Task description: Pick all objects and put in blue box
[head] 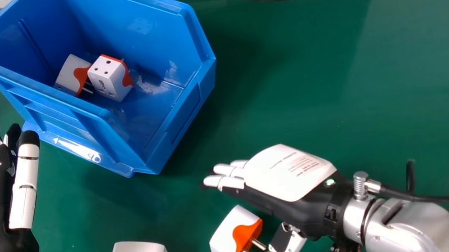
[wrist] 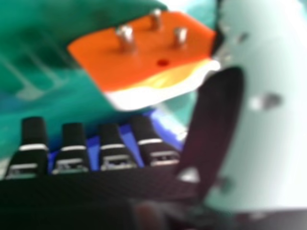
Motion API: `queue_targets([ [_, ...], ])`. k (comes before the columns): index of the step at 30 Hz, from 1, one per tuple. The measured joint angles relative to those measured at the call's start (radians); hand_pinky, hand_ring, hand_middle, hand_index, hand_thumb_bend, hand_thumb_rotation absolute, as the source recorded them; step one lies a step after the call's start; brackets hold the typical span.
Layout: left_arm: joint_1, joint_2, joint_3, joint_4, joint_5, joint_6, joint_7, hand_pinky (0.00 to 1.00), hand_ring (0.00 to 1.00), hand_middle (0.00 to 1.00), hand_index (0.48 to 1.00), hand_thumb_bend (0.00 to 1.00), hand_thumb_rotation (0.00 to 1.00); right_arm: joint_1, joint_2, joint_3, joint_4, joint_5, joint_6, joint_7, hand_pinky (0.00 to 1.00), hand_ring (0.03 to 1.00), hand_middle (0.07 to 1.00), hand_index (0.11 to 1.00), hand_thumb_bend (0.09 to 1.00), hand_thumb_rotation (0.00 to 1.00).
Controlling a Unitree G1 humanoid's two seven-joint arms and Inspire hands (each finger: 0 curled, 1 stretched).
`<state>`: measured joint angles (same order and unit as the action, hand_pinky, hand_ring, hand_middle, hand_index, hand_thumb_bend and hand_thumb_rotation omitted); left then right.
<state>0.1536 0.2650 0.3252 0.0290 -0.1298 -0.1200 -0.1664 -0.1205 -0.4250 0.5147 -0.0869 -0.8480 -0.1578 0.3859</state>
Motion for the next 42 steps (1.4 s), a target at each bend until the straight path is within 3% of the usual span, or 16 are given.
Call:
queue_targets([
  [8,0.0,-0.002,0.0,-0.002,0.0,-0.001,0.008,1.0,1.0,1.0,1.0,0.39,0.87,-0.076,-0.054,0.012,0.017,0.017,-0.101,0.072,0.79,0.891,0.899,0.849,0.687,0.21],
  [12,0.002,-0.002,0.0,-0.014,0.002,0.0,0.018,1.0,1.0,1.0,1.0,0.39,0.87,-0.106,-0.062,0.018,0.046,0.015,-0.145,0.075,0.79,0.887,0.893,0.842,0.688,0.21],
  [17,0.006,-0.002,-0.002,-0.021,0.024,0.0,0.037,1.0,1.0,1.0,1.0,0.38,0.88,-0.141,-0.065,0.031,0.077,0.011,-0.184,0.069,0.76,0.863,0.867,0.822,0.693,0.19],
  [21,0.012,-0.002,-0.003,-0.026,0.032,0.001,0.037,1.0,1.0,1.0,1.0,0.39,0.88,-0.171,-0.065,0.039,0.117,-0.011,-0.224,0.04,0.74,0.846,0.845,0.802,0.708,0.19],
  [29,0.015,-0.002,-0.003,-0.039,0.022,0.013,0.034,1.0,1.0,1.0,1.0,0.39,0.88,-0.188,-0.052,0.052,0.177,-0.063,-0.247,-0.018,0.73,0.825,0.826,0.785,0.703,0.19],
  [42,0.011,-0.002,-0.004,-0.041,0.021,0.029,0.036,1.0,1.0,1.0,1.0,0.4,0.88,-0.216,-0.03,0.085,0.272,-0.136,-0.257,-0.176,0.7,0.802,0.806,0.768,0.701,0.19],
])
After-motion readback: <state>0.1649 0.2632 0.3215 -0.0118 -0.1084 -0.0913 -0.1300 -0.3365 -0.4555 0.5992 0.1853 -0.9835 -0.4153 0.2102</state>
